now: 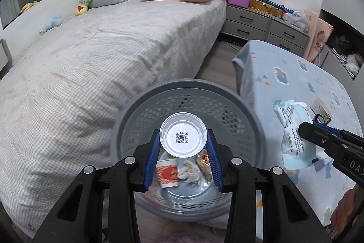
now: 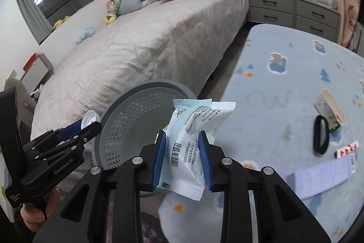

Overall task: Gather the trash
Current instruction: 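Carry packet and cap over the grey basket and open both tools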

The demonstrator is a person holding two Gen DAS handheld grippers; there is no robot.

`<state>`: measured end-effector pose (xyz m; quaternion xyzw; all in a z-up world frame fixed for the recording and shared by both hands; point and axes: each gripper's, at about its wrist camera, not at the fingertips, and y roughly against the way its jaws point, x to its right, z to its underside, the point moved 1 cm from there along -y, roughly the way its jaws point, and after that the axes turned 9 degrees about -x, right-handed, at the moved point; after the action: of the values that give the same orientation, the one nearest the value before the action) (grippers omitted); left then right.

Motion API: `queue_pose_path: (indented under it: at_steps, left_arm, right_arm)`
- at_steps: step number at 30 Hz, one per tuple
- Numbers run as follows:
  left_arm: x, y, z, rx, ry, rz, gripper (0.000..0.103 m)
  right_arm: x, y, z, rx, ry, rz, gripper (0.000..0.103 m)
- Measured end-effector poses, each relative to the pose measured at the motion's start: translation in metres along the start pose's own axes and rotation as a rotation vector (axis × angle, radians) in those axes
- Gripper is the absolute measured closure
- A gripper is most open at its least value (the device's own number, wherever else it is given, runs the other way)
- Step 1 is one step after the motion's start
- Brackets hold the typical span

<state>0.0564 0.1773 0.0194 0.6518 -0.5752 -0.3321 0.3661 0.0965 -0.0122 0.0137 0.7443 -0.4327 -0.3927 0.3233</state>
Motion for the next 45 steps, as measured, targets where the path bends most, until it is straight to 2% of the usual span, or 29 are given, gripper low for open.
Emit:
queue_pose_path:
  at_steps: [5,12,24,31,33,35,36,38,45]
  left_arm:
    - [-0.026,-0.008,-0.001,0.001,0.041,-0.045,0.064]
    - [-0.046,-0.026,-0.002,-0.024,0.071,-0.046,0.064]
    - [-0.041,-0.049,-0.009,-0.062,0.042,-0.009,0.064]
    - [-0.039,-0.05,-0.009,-0.066,0.043,-0.007,0.063]
    - [-0.039,-0.049,-0.009,-0.065,0.045,-0.006,0.06]
    - [-0.039,-0.047,-0.009,-0.058,0.048,-0.013,0.044]
    - [-0.039,-0.046,-0.009,-0.053,0.05,-0.017,0.042]
    - [-0.04,-0.044,-0.009,-0.045,0.052,-0.022,0.041]
    - [-0.044,-0.043,-0.009,-0.044,0.065,-0.033,0.04]
  right_arm:
    - [-0.024,-0.021,-0.008,-0.028,0.047,-0.039,0.074]
    - [-0.043,-0.048,-0.014,-0.073,0.093,-0.063,0.074]
    - [-0.045,-0.077,-0.013,-0.116,0.109,-0.049,0.074]
    - [-0.041,-0.076,-0.015,-0.103,0.104,-0.053,0.071]
    - [-0.041,-0.074,-0.016,-0.095,0.104,-0.053,0.07]
    - [-0.04,-0.072,-0.016,-0.087,0.101,-0.053,0.066]
    - [-0.04,-0.071,-0.017,-0.084,0.101,-0.056,0.064]
    - [-0.04,-0.069,-0.017,-0.077,0.104,-0.057,0.058]
    - [-0.039,-0.068,-0.016,-0.075,0.101,-0.053,0.057]
